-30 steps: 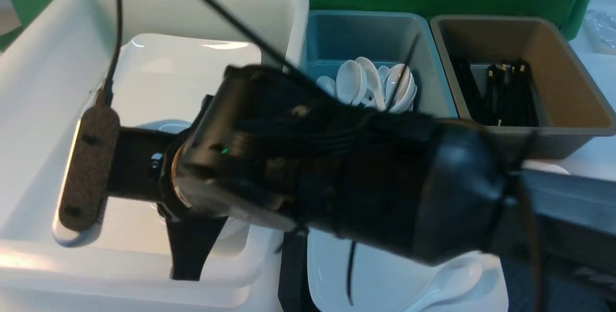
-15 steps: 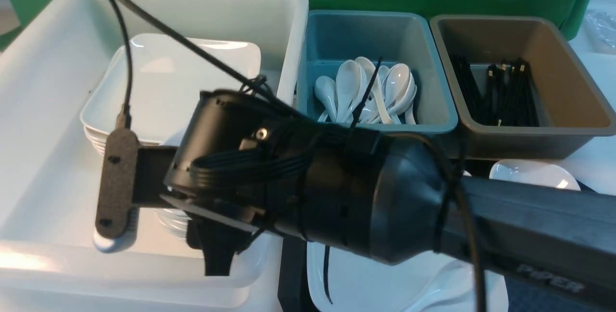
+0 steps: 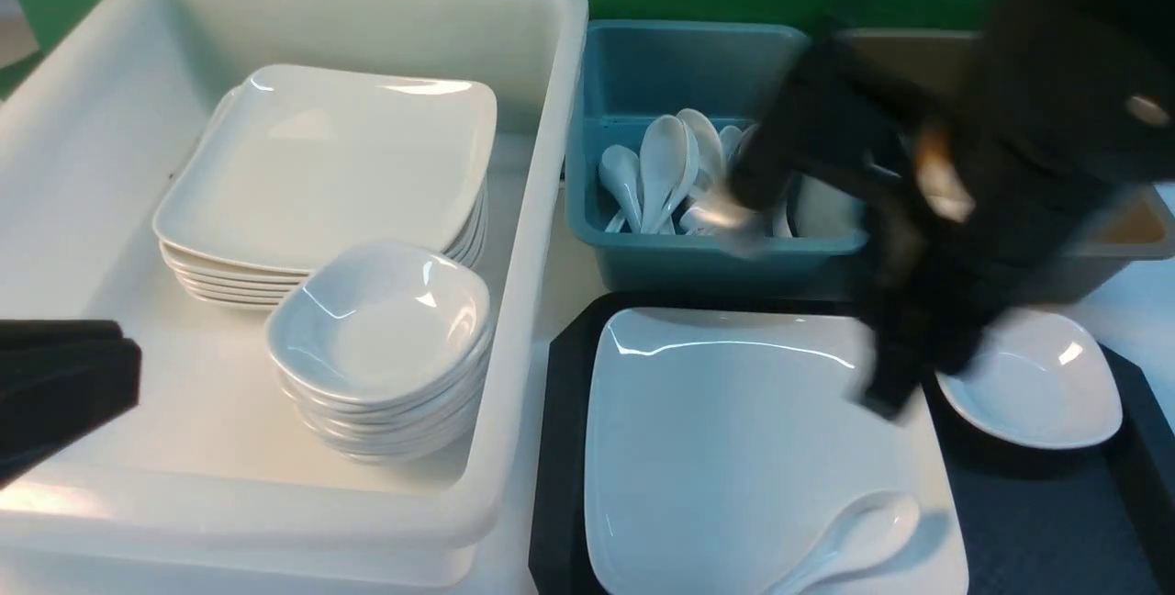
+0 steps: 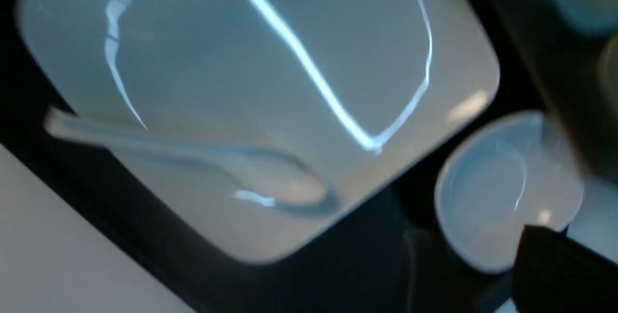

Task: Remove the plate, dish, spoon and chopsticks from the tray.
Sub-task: Use the right arm to grab a small plate from the dinner plate

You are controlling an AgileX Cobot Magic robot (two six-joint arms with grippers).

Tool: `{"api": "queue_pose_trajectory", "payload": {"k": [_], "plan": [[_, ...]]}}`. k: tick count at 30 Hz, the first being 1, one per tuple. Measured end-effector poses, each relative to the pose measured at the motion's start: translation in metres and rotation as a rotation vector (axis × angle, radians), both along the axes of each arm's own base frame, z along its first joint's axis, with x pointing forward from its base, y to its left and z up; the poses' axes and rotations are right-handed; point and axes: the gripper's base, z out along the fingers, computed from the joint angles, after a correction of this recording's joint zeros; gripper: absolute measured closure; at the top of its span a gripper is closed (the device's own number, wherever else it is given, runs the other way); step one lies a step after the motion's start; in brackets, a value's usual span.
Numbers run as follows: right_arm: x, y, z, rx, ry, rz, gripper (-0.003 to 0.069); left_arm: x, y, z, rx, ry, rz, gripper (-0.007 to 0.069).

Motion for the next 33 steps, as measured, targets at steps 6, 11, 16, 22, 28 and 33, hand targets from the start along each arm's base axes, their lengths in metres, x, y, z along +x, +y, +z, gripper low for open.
{"api": "queue_pose_trajectory", "payload": {"k": [6, 11, 16, 22, 28, 33], "plan": [[0.015, -0.07, -0.079, 0.056, 0.072, -0.175, 0.0176, 0.002, -0.001, 0.003, -0.01, -0.043, -0.004, 0.0604], [0.037, -0.083, -0.116, 0.109, 0.05, -0.215, 0.009, 0.002, -0.001, 0.005, -0.021, -0.056, -0.003, 0.0604], [0.06, -0.091, -0.14, 0.105, -0.011, -0.19, 0.0103, 0.002, -0.001, 0.004, -0.02, -0.054, -0.003, 0.0604], [0.07, -0.097, -0.159, 0.103, -0.01, -0.183, 0.0147, 0.002, -0.001, 0.003, -0.012, -0.045, -0.005, 0.0604], [0.074, -0.095, -0.162, 0.105, -0.021, -0.143, 0.0355, 0.001, -0.002, 0.003, -0.016, -0.04, -0.009, 0.0604], [0.066, -0.087, -0.146, 0.081, -0.024, -0.109, 0.0501, 0.001, -0.002, 0.003, -0.013, -0.031, -0.011, 0.0604]]}}
